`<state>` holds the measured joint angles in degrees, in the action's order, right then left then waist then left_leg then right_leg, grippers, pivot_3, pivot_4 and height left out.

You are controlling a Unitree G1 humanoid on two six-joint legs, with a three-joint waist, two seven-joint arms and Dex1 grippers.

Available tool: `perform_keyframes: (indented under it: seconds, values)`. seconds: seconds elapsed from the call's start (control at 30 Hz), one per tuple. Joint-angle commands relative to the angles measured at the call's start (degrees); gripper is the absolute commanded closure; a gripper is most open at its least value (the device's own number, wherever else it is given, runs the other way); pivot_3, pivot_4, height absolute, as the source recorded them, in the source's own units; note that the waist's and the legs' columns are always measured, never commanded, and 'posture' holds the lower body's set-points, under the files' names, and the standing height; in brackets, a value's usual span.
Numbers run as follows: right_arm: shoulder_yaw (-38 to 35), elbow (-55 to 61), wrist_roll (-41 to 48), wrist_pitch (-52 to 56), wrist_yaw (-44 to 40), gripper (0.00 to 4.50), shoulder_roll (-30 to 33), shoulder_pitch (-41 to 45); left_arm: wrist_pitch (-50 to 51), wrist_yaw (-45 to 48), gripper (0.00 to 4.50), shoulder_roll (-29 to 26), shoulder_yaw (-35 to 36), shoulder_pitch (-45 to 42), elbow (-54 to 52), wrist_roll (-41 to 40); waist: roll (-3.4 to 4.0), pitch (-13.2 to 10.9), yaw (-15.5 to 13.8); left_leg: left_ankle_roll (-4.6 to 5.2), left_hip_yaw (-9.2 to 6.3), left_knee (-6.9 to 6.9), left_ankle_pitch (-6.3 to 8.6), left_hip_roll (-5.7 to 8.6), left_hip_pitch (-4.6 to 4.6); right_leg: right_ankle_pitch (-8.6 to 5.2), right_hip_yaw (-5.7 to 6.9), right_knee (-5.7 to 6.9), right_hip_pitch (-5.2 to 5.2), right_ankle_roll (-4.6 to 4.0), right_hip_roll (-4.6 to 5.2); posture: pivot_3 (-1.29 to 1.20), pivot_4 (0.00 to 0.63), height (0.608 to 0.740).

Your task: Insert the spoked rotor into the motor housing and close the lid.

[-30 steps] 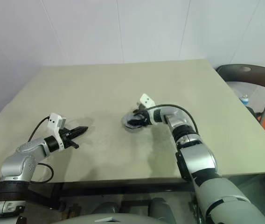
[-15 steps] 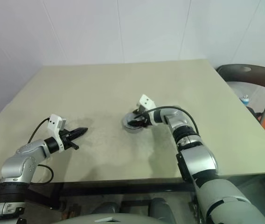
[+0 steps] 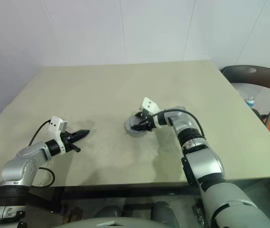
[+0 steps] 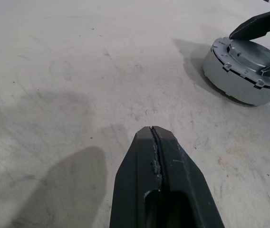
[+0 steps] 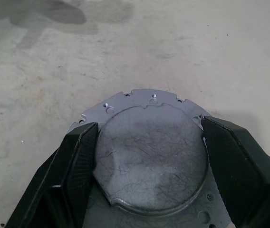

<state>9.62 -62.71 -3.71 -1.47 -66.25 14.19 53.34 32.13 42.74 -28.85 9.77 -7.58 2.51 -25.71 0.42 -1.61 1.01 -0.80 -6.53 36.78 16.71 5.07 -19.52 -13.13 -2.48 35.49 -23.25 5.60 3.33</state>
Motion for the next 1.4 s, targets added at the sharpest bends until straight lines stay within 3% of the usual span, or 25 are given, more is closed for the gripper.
perform_keyframes:
  seconds: [0.03,0.33,0.77,1.03,1.2,1.4]
  values:
    - [1.8,-1.7,-2.0,-0.6,-0.8,1.4,0.3,-0.6,-1.1,0.1,4.5,-0.3,0.5,-0.9,-1.6,-0.4,0.0,0.0,0.0,0.0,0.0,0.0,0.0,0.0,0.0,0.0,0.0,0.0,0.0,0.0,0.0,0.0,0.0,0.74]
    - [4.3,-2.2,-3.8,-2.6,-4.0,1.4,1.4,-1.8,-1.1,-0.1,4.5,0.0,0.4,-0.4,-2.5,-0.5,-0.01,0.0,-0.2,0.03,0.0,0.0,0.02,0.02,0.0,0.0,0.01,-0.05,0.03,0.0,0.02,0.0,0.0,0.74]
    - [4.7,-3.1,-5.3,-4.6,0.8,1.4,-0.1,-2.6,-0.6,-0.6,4.5,0.4,0.6,-0.5,-3.2,-1.0,-0.03,0.0,0.0,0.08,0.01,-0.01,0.05,0.01,0.12,0.0,0.01,-0.08,0.16,0.0,0.02,0.0,0.0,0.74]
    - [5.6,-1.9,-5.2,-3.1,-0.2,1.4,-0.8,-5.3,-0.8,-0.5,4.5,2.6,-3.4,-10.7,-0.1,0.7,-0.23,0.3,0.0,0.06,-0.09,0.15,0.04,0.0,0.34,0.0,0.09,-0.02,0.49,0.0,-0.03,0.0,0.0,0.74]
    - [5.2,-1.5,-4.9,-1.9,-0.4,1.4,-0.2,-5.5,-4.0,1.9,4.5,3.9,-7.0,-21.9,12.1,4.1,-0.27,0.3,0.1,0.07,-0.08,0.06,0.04,0.0,0.34,-0.01,0.09,-0.13,0.47,0.02,-0.05,0.0,0.0,0.74]
    - [4.6,-0.6,-4.3,-0.8,0.1,1.4,0.3,-5.9,-5.1,10.3,4.5,5.5,-12.6,-28.3,23.5,6.3,-0.27,0.4,0.2,0.08,-0.08,0.03,0.05,0.02,0.33,0.0,0.07,-0.18,0.47,0.02,-0.05,0.0,0.0,0.74]
